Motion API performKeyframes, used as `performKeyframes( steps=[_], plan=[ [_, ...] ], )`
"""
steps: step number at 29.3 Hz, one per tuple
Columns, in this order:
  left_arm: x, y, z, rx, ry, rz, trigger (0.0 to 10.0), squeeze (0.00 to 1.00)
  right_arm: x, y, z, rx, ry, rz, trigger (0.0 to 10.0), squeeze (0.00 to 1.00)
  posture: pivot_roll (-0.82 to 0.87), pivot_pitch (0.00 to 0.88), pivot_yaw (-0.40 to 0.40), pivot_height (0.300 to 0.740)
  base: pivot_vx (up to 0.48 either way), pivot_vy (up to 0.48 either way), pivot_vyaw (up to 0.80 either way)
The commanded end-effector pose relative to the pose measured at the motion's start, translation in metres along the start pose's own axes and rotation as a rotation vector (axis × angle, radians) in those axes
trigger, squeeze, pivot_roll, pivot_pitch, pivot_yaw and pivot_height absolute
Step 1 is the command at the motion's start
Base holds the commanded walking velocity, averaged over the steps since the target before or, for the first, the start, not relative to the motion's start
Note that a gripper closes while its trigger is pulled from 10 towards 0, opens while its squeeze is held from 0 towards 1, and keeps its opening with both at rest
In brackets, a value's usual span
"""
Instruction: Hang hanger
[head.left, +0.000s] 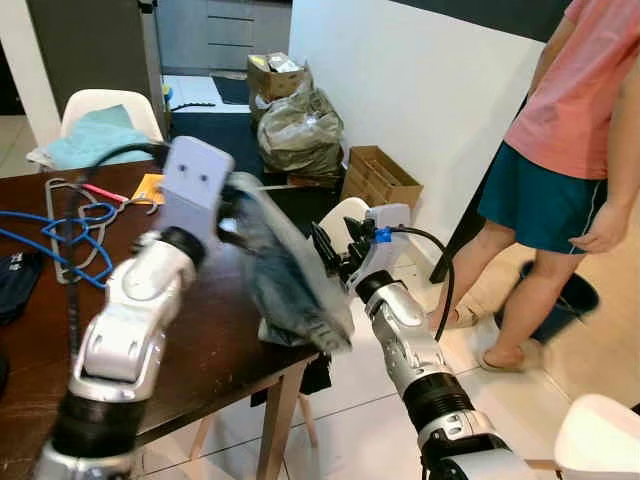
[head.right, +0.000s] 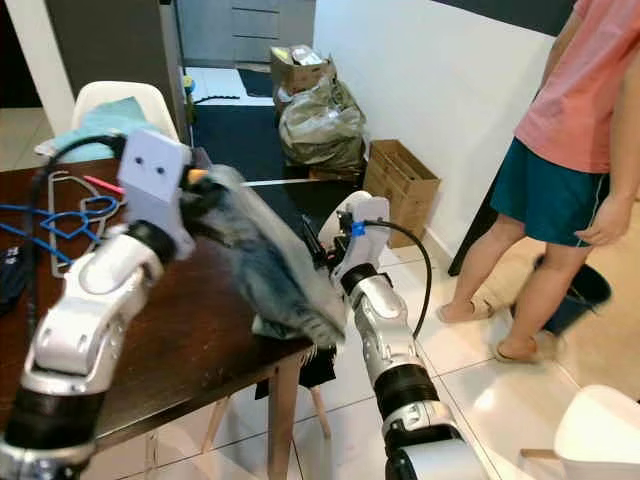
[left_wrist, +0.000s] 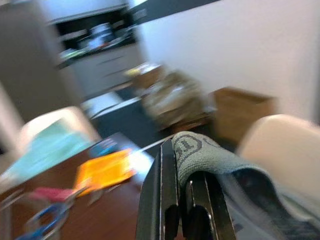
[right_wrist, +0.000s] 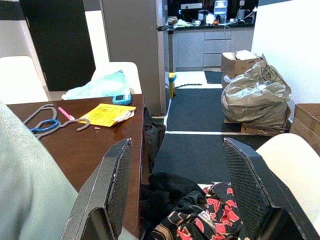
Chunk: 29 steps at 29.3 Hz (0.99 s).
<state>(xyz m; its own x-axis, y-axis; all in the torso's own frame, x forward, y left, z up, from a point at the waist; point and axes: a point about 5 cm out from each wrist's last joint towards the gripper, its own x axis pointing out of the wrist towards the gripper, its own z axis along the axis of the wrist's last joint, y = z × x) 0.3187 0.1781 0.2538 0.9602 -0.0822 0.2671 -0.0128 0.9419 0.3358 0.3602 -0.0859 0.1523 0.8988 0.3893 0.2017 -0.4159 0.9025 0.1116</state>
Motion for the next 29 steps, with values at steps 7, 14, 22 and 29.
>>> performKeyframes(
  steps=[7, 14, 22, 29],
  plan=[
    [0.000, 0.034, -0.001, 0.123, 0.039, 0.264, 10.0, 0.00, -0.001, -0.002, 0.000, 0.005, -0.001, -0.002, 10.0, 0.00, 0.08, 0.000, -0.136, 0.740, 0.000, 0.000, 0.00],
    [-0.008, 0.058, 0.010, 0.324, 0.010, 0.438, 10.0, 0.00, -0.001, -0.001, 0.000, 0.008, -0.003, 0.001, 10.0, 0.00, 0.08, 0.000, -0.137, 0.740, 0.000, 0.000, 0.00],
    [-0.002, 0.041, 0.006, 0.313, 0.007, 0.330, 10.0, 0.00, -0.001, -0.001, -0.001, 0.010, 0.003, 0.004, 10.0, 0.00, 0.08, 0.000, -0.142, 0.740, 0.000, 0.000, 0.00],
    [-0.001, 0.007, -0.013, 0.288, 0.102, 0.087, 10.0, 0.00, -0.001, -0.001, -0.001, 0.010, 0.005, 0.002, 10.0, 0.00, 0.08, 0.000, -0.138, 0.740, 0.000, 0.000, 0.00]
  ],
)
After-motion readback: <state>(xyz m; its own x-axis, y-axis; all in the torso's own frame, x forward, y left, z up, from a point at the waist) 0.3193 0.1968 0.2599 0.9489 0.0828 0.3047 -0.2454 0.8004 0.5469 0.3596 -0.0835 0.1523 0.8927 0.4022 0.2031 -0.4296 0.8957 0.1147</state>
